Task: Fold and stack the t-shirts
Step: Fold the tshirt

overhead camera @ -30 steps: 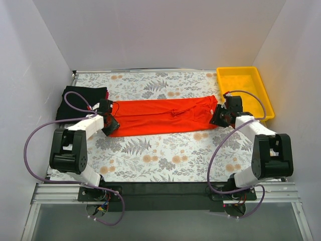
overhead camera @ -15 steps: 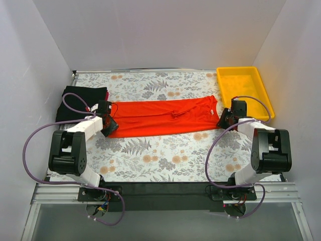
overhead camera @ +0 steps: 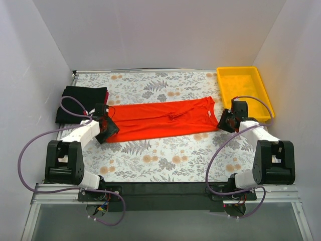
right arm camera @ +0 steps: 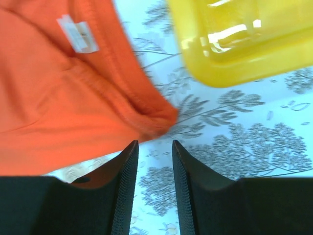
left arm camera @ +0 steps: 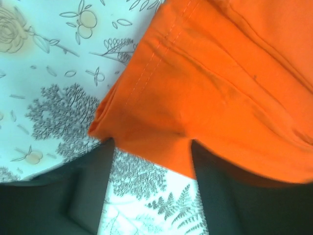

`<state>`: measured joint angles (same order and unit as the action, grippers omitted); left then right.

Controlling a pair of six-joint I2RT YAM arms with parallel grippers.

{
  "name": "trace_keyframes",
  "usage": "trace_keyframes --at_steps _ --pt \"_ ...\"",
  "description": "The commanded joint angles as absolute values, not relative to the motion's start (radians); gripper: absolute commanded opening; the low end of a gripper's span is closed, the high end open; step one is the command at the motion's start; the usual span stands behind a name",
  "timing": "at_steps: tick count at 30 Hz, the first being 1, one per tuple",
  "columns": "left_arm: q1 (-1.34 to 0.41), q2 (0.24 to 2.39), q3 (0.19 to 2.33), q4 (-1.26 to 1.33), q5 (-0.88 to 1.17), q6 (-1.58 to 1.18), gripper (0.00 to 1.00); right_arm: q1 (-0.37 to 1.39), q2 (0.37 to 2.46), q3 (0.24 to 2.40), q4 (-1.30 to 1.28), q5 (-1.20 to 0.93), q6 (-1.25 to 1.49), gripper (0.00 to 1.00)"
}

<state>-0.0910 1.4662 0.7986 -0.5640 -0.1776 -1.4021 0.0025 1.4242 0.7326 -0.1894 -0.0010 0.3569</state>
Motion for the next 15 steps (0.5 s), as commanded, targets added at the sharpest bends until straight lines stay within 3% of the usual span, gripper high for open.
trace_keyframes --at_steps 1,3,6,15 --pt "-0.083 1.359 0.819 -0.641 -0.178 -1.368 0.63 0.057 1.367 0.801 -0.216 -0.028 0.371 0.36" --pt "-0.083 1.318 0.84 -0.664 -0.186 -1.355 0.7 0.113 1.367 0.814 -0.216 -0.041 0.394 0.42" --pt "-0.083 1.27 0.856 -0.678 -0.192 -1.329 0.78 0.201 1.399 0.844 -0.216 -0.043 0.429 0.43" --pt "-0.083 1.164 0.755 -0.565 -0.198 -1.285 0.79 0.27 1.632 0.966 -0.183 -0.005 0.462 0.46"
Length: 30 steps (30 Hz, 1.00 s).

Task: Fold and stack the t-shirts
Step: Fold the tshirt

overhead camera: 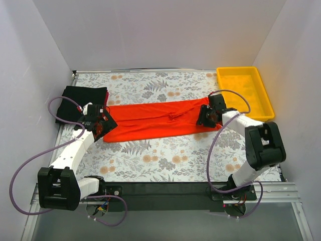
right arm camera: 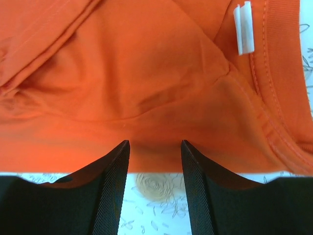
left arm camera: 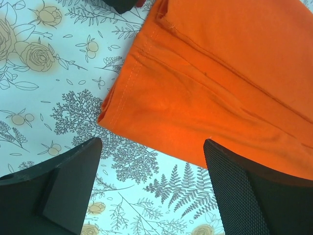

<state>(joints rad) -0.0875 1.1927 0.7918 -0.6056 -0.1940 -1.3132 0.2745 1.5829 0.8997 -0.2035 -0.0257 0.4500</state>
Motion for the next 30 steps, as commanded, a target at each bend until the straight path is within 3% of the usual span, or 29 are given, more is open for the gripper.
trace_keyframes --at_steps 1,6,12,17,20,26,30 --pt "-0.083 1.158 0.741 -0.555 -0.199 -1.282 0.79 0.268 1.672 0.979 -0.183 -0.005 0.448 0.46" --pt "-0.083 1.141 0.693 -0.514 -0.198 -1.285 0.79 0.253 1.816 1.098 -0.184 0.035 0.287 0.48" --pt "-0.086 1.155 0.687 -0.505 -0.18 -1.284 0.79 0.204 2.132 1.466 -0.265 0.144 0.056 0.48" --pt "-0.1 1.175 0.713 -0.505 -0.14 -1.279 0.79 0.202 2.211 1.756 -0.301 0.152 0.029 0.48" --pt "-0.103 1.216 0.771 -0.505 -0.106 -1.285 0.79 0.248 2.128 1.756 -0.301 0.092 0.037 0.49" --pt "-0.107 1.411 0.98 -0.486 -0.092 -1.284 0.78 0.431 1.924 1.547 -0.284 0.008 0.118 0.48" --pt "-0.109 1.587 1.129 -0.489 -0.117 -1.284 0.68 0.54 1.847 1.408 -0.198 -0.083 0.196 0.43"
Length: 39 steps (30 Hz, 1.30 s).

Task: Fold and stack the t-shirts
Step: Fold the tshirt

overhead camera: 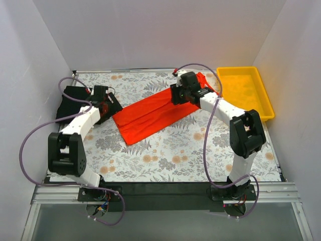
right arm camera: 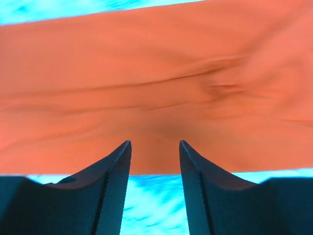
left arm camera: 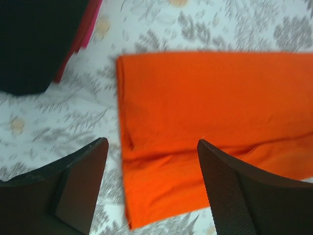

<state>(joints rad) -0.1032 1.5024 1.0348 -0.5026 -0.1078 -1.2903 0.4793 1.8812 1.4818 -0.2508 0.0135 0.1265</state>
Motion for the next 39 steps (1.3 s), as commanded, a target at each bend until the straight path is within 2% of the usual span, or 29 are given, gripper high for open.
trace_keyframes --at_steps 1,7,12,18,25,27,29,34,39 --pt "-0.109 1.621 1.162 -0.495 -0.112 -1.278 0.67 0.584 1.844 1.375 -0.177 -0.097 0.207 0.43" --pt "-0.109 1.822 1.341 -0.508 -0.095 -1.276 0.5 0.716 1.931 1.416 -0.143 -0.152 0.195 0.39" --pt "-0.109 1.911 1.382 -0.505 -0.08 -1.273 0.49 0.79 2.046 1.477 -0.118 -0.199 0.161 0.38" --pt "-0.11 1.898 1.261 -0.512 -0.083 -1.325 0.49 0.824 2.103 1.43 -0.186 -0.282 0.13 0.38" --pt "-0.112 1.757 1.022 -0.543 -0.049 -1.374 0.48 0.874 1.961 1.221 -0.321 -0.302 0.103 0.38" --pt "-0.112 1.66 0.939 -0.548 -0.038 -1.382 0.49 0.882 1.896 1.138 -0.334 -0.314 0.112 0.39" --pt "-0.112 1.582 0.893 -0.557 -0.037 -1.39 0.5 0.888 1.856 1.086 -0.334 -0.311 0.123 0.39" --pt "-0.112 1.331 0.844 -0.623 -0.072 -1.385 0.62 0.935 1.743 1.124 -0.373 -0.267 0.112 0.44" --pt "-0.112 1.249 0.824 -0.661 -0.124 -1.364 0.71 1.025 1.712 1.212 -0.423 -0.218 0.077 0.53"
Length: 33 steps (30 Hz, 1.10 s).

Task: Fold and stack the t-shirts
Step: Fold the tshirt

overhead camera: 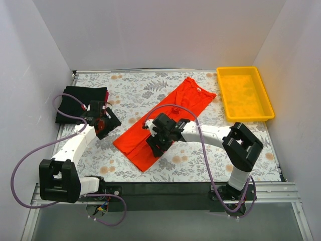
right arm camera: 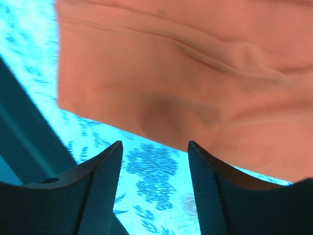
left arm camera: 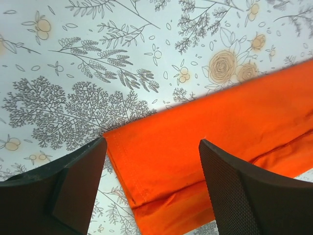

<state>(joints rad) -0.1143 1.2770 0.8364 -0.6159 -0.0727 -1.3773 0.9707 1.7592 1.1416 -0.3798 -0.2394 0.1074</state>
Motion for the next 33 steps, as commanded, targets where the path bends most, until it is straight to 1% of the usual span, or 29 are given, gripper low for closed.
trace_keyframes --at_steps 1,7,10,16,25,30,31,33 --pt "-0.112 1.255 0.81 -0.669 -0.123 -1.359 0.72 1.058 1.715 1.219 -0.423 -0.218 0.074 0.54" --pt "-0.115 1.27 0.736 -0.646 -0.114 -1.355 0.74 1.182 1.778 1.285 -0.451 -0.181 0.058 0.56" --pt "-0.118 1.295 0.735 -0.638 -0.109 -1.339 0.74 1.225 1.816 1.331 -0.465 -0.149 0.052 0.56" --pt "-0.12 1.359 0.729 -0.598 -0.155 -1.319 0.72 1.273 1.884 1.4 -0.489 -0.109 0.034 0.55" --pt "-0.143 1.419 0.718 -0.554 -0.115 -1.328 0.69 1.313 1.986 1.497 -0.535 -0.058 0.009 0.54" --pt "-0.153 1.439 0.703 -0.551 -0.121 -1.345 0.64 1.324 2.031 1.508 -0.554 -0.02 0.008 0.53" --pt "-0.153 1.442 0.703 -0.551 -0.123 -1.348 0.6 1.328 2.039 1.508 -0.557 -0.015 0.006 0.53" --pt "-0.155 1.454 0.698 -0.551 -0.117 -1.351 0.56 1.333 2.054 1.506 -0.563 -0.005 0.005 0.52"
